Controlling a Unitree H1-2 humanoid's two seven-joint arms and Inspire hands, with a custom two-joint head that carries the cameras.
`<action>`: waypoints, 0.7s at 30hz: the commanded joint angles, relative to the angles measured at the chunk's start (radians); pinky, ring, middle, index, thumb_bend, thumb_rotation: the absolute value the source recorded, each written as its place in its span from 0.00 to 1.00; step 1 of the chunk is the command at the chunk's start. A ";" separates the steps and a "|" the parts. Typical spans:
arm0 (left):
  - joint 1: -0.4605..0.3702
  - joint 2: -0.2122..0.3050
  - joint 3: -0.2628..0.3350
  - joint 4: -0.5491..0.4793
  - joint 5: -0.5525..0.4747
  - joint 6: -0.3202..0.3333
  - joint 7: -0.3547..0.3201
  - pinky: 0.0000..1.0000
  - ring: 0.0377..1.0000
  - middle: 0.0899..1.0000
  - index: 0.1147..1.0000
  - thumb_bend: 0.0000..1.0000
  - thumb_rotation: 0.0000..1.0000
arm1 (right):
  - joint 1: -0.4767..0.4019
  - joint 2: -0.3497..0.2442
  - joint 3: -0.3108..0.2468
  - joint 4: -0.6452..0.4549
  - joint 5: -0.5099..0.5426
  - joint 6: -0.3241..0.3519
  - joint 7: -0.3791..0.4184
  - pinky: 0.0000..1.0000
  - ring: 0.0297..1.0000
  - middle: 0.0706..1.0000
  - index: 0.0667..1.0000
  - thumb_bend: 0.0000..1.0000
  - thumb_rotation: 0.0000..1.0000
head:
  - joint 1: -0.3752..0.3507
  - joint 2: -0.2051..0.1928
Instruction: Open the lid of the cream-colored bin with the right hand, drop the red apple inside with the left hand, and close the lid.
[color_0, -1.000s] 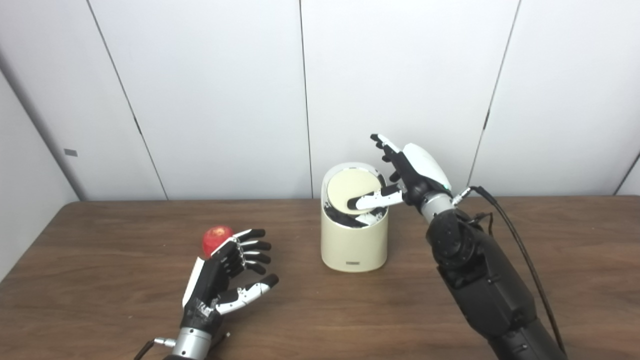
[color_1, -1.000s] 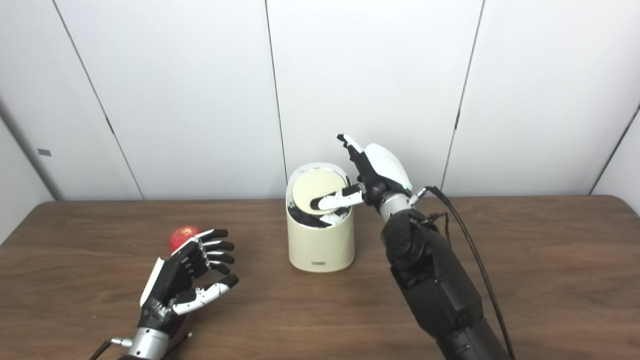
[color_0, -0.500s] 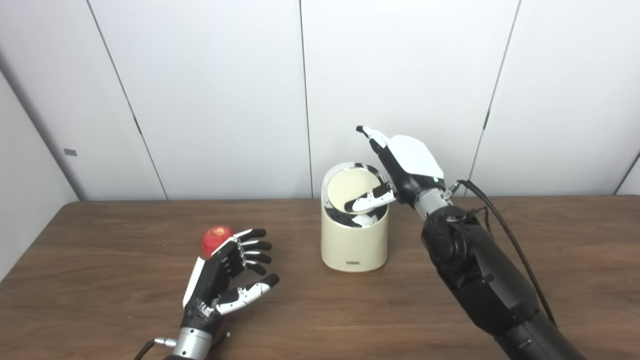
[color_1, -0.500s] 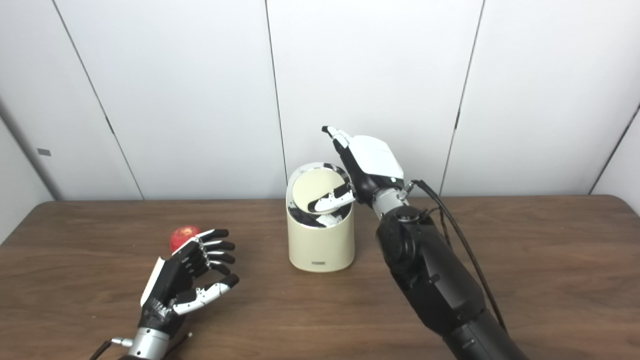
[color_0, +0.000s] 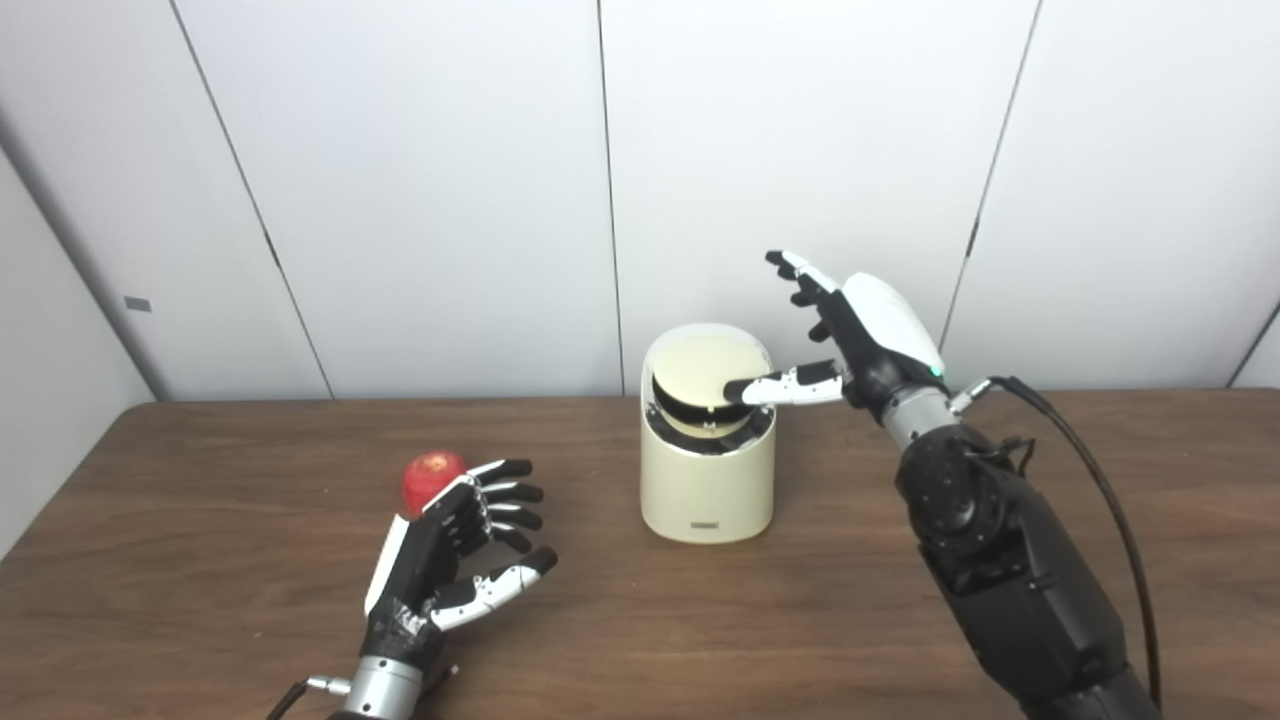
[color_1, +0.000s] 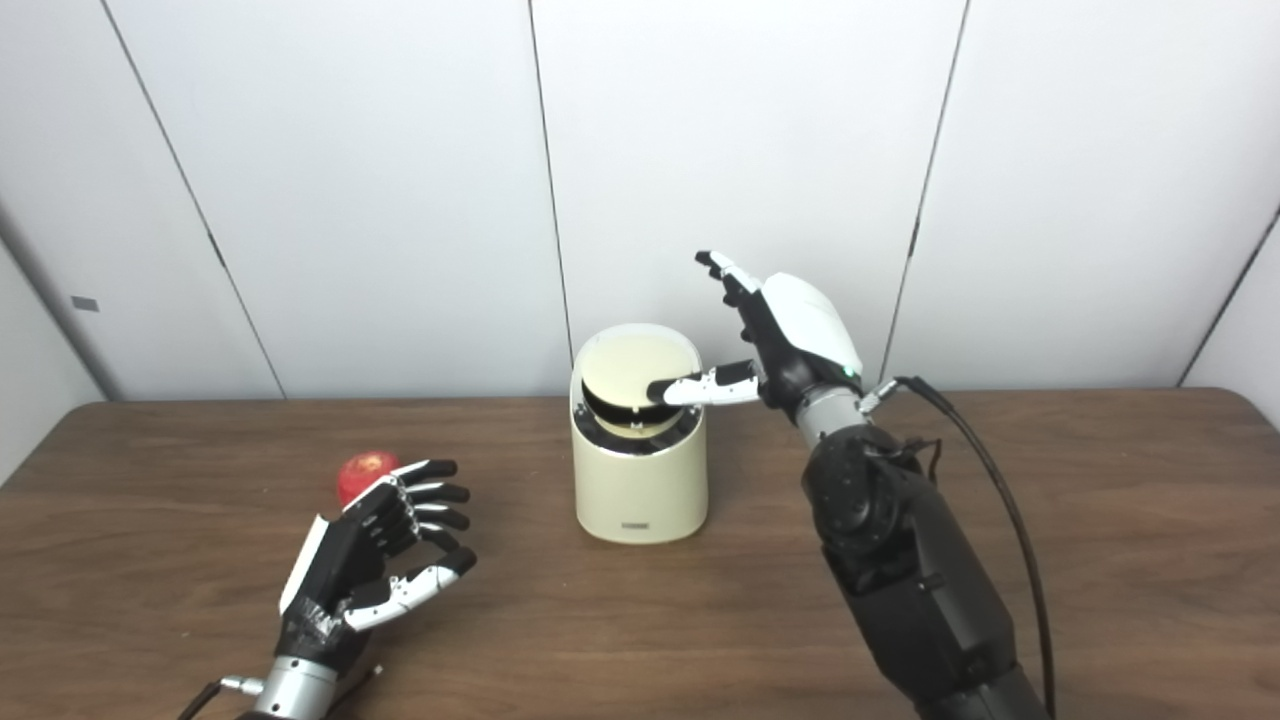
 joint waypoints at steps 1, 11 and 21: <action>0.026 -0.011 -0.004 0.023 -0.015 -0.008 0.002 0.51 0.59 0.65 0.74 0.66 0.05 | -0.009 0.000 -0.025 -0.056 0.040 -0.013 0.001 0.62 0.80 0.89 0.90 0.73 0.28 | 0.001 0.001; 0.025 -0.012 -0.002 0.016 -0.010 -0.003 0.009 0.49 0.58 0.65 0.74 0.65 0.03 | 0.223 -0.020 -0.091 -0.114 0.169 -0.138 -0.027 0.66 0.80 0.88 0.88 0.75 0.24 | -0.004 0.007; 0.016 -0.011 0.000 0.014 0.000 -0.005 0.016 0.48 0.58 0.64 0.70 0.64 0.06 | 0.396 -0.018 -0.096 -0.175 0.199 -0.184 -0.046 0.67 0.82 0.89 0.89 0.78 0.27 | 0.021 0.009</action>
